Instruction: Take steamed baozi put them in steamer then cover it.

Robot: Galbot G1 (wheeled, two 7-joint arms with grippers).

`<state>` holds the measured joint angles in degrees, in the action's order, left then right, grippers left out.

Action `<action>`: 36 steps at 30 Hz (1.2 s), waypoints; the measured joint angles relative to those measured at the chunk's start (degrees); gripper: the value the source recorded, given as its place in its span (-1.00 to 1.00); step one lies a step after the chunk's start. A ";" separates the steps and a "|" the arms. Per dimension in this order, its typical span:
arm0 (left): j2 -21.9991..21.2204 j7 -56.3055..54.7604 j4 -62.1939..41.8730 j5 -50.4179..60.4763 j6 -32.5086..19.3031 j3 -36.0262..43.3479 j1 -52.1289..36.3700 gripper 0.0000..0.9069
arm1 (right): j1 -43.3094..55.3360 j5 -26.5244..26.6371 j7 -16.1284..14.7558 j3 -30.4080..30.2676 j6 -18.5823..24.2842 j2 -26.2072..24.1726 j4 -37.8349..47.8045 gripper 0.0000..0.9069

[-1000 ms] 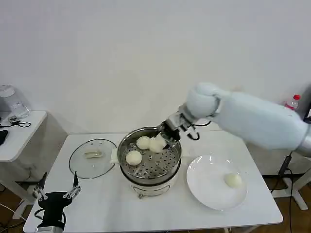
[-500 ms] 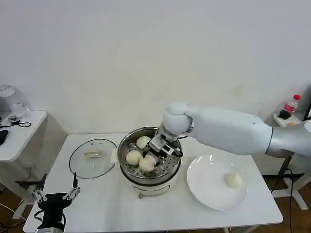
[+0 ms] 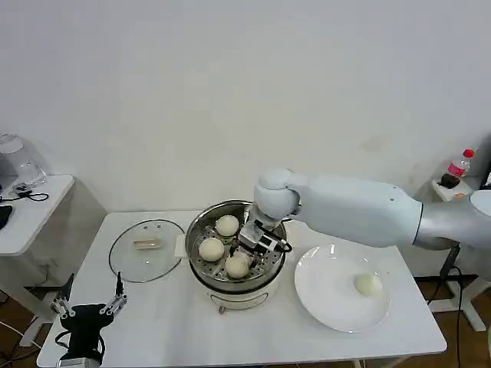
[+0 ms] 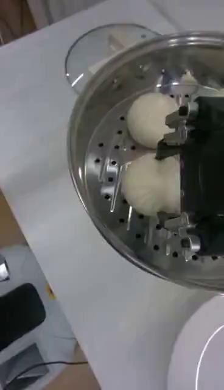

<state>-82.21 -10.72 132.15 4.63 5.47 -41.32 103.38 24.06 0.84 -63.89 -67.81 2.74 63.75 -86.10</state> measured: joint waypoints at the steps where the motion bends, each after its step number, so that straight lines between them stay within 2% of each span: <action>1: -0.01 0.00 0.00 0.01 0.00 0.02 -0.03 1.00 | -0.08 -0.03 -0.02 0.00 0.14 0.02 0.06 0.49; 2: -0.03 0.00 -0.01 0.03 0.00 0.05 -0.05 1.00 | -0.16 -0.03 -0.02 -0.03 0.25 0.05 0.08 0.60; 4: -0.04 0.00 -0.02 0.03 0.00 0.13 -0.04 1.00 | -0.28 -0.16 -0.12 -0.11 0.58 0.05 0.02 1.00; 17: -0.05 -0.01 -0.18 0.08 0.02 0.37 -0.34 1.00 | 1.07 0.86 -0.19 1.05 1.18 -1.20 0.01 1.00; 24: 0.58 0.12 -0.57 -0.26 0.19 0.18 -0.87 1.00 | 2.97 3.43 0.44 3.27 -0.25 -3.84 -0.78 1.00; 30: 1.32 0.29 -0.63 -0.91 0.38 -0.03 -1.38 1.00 | 4.48 4.65 1.97 5.46 -4.52 -8.50 -0.51 1.00; 36: 2.24 0.55 -0.80 -1.65 0.37 0.17 -1.78 1.00 | 4.08 3.71 4.05 7.67 -9.57 -16.84 -1.94 1.00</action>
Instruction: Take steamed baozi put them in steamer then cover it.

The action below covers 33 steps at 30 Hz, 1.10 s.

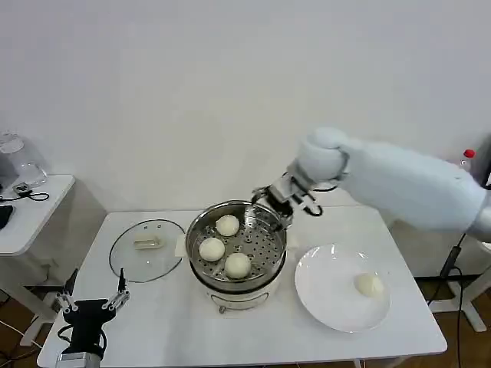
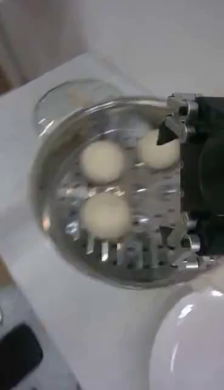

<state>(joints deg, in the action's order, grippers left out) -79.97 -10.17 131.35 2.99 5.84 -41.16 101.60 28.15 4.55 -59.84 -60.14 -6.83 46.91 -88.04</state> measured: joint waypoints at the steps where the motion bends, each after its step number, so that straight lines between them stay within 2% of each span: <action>1: 0.11 0.02 -0.10 -0.13 -0.01 0.10 -0.14 1.00 | -0.42 -0.31 0.37 0.33 -0.73 -1.89 -0.49 1.00; 10: 0.90 0.19 -0.83 -0.26 0.12 1.45 -1.84 1.00 | -7.87 -4.23 3.06 5.38 -3.77 -16.91 -4.63 1.00; 17: 1.13 0.27 -0.97 -0.06 0.26 1.92 -2.08 1.00 | -19.08 -7.95 4.89 11.64 -5.91 -24.21 -6.69 1.00; 26: 0.78 0.25 -1.62 0.40 0.24 2.03 -1.69 1.00 | -33.70 -11.53 6.29 19.55 -8.42 -26.93 -6.29 1.00; 33: 0.39 0.23 -2.26 0.90 0.25 2.29 -1.86 1.00 | -40.39 -12.19 6.16 22.36 -9.93 -26.63 -5.19 1.00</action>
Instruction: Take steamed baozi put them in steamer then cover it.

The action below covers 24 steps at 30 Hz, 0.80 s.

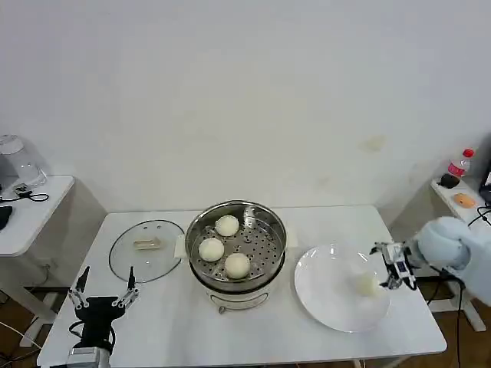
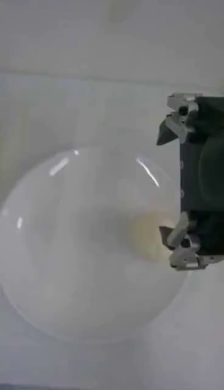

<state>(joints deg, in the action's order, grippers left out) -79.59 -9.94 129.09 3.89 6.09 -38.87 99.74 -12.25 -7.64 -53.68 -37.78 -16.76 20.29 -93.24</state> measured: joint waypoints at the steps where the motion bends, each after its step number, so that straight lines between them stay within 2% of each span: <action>1: -0.05 0.00 -0.05 0.08 0.00 0.10 0.00 1.00 | -0.53 -0.06 0.00 0.30 -0.08 0.11 0.22 1.00; 16: -0.02 -0.01 -0.57 0.08 -0.04 0.00 -0.03 1.00 | -4.90 -1.34 0.18 2.60 -0.93 3.49 4.67 1.00; 22: -0.16 -0.03 -0.80 0.10 -0.04 0.17 -0.14 1.00 | -5.41 -1.42 0.39 2.99 -1.26 4.77 6.24 0.82; 24: -0.13 -0.03 -0.79 0.10 -0.04 0.13 -0.14 1.00 | -5.45 -1.47 0.38 2.99 -1.39 5.14 6.67 0.69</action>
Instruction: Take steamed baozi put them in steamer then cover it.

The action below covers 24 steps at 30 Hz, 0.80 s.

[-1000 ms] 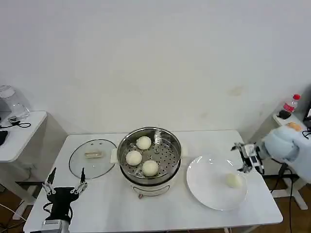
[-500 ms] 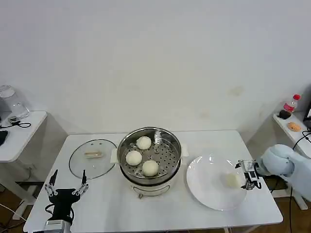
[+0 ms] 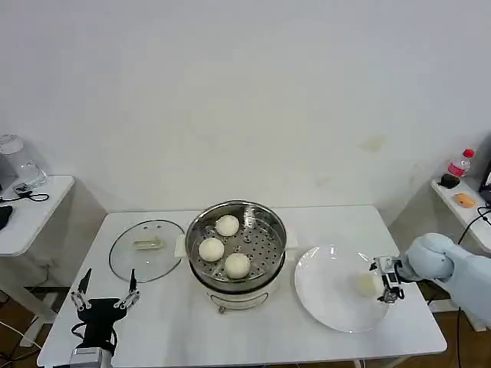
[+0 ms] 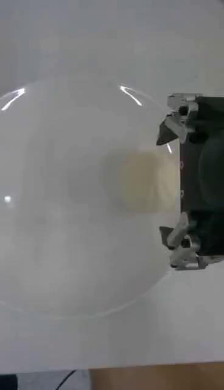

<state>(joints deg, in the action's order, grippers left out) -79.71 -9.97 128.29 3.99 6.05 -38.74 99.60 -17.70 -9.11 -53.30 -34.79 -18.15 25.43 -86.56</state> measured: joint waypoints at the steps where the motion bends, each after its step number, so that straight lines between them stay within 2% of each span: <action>1: 0.01 0.00 0.00 0.00 0.00 -0.04 0.01 1.00 | -0.05 -0.08 0.00 0.01 -0.08 0.19 0.23 0.67; 6: -0.09 -0.02 0.02 0.00 0.00 -0.07 0.15 1.00 | -0.25 -0.21 -0.05 0.12 -0.42 0.70 0.86 0.42; 17: 0.03 -0.04 0.60 -0.03 -0.01 -0.21 0.35 1.00 | 1.27 0.80 -1.49 -0.43 -0.88 0.52 0.23 0.40; 24: 0.10 -0.05 0.77 -0.23 -0.04 -0.42 0.35 1.00 | 6.62 3.08 -2.19 -3.11 -1.50 0.21 -1.26 0.40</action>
<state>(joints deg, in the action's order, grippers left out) -79.61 -10.02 129.07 3.75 6.02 -39.15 99.95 -11.08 -6.03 -55.48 -37.90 -19.65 25.64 -87.82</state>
